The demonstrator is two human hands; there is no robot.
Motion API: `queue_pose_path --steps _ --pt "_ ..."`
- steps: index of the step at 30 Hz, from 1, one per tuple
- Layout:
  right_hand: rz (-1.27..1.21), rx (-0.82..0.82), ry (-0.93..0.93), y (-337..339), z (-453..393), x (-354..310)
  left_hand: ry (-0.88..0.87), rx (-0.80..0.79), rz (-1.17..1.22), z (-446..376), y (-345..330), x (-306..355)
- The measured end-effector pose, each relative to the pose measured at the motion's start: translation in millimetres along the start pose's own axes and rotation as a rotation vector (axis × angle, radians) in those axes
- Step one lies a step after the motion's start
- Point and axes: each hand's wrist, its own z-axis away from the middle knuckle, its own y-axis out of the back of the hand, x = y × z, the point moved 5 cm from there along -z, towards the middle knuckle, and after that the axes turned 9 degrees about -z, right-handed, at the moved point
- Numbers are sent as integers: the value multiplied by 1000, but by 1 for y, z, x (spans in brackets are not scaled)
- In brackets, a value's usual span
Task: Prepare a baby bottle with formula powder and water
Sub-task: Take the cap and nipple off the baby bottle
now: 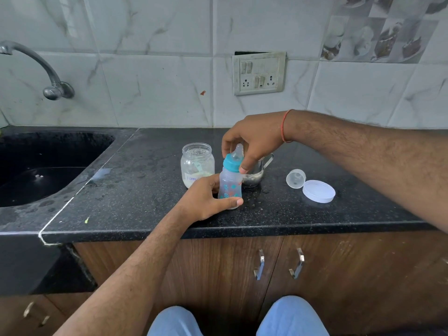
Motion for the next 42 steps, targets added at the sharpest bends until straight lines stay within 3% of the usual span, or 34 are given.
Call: queue_pose_path --steps 9,16,22,29,42 --pt "-181 245 -166 0 55 64 2 5 11 -2 -1 -4" --pt "-303 360 -411 -46 102 121 5 -7 -4 -2 -1 -3" --pt "-333 503 -519 -84 124 131 -10 0 -16 -1 0 -1" --pt "-75 691 -534 -108 121 114 -6 0 -15 0 1 -1" --pt "146 712 -467 -125 95 108 12 -12 3 0 0 0"
